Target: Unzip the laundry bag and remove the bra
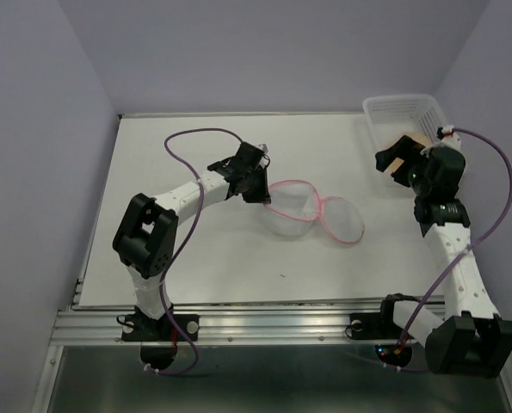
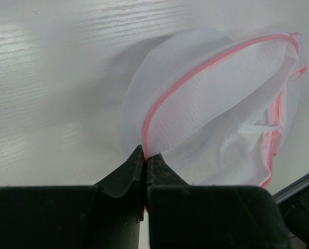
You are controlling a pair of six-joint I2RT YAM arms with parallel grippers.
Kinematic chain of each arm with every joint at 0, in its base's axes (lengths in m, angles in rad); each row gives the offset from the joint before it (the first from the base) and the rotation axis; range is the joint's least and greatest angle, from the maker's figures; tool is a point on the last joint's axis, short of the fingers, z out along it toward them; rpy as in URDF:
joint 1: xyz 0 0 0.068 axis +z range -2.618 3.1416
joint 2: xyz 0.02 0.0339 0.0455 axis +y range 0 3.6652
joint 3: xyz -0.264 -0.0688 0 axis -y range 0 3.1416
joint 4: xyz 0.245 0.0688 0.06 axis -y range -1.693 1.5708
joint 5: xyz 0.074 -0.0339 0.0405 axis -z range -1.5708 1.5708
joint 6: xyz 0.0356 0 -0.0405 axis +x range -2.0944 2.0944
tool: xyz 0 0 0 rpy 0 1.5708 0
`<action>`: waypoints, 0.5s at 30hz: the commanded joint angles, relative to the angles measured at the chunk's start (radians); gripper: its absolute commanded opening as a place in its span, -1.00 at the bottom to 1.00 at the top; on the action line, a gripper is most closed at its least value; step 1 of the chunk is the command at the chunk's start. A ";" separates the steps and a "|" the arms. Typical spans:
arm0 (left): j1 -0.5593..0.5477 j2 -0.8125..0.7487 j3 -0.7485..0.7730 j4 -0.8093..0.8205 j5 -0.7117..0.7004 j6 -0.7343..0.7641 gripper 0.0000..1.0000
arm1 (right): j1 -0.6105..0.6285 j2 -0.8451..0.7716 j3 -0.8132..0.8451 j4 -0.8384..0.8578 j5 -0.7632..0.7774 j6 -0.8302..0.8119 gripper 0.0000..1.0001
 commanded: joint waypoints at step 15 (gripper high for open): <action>0.005 -0.053 0.051 0.006 -0.006 0.008 -0.80 | 0.047 0.221 -0.231 -0.167 -0.028 -0.081 0.86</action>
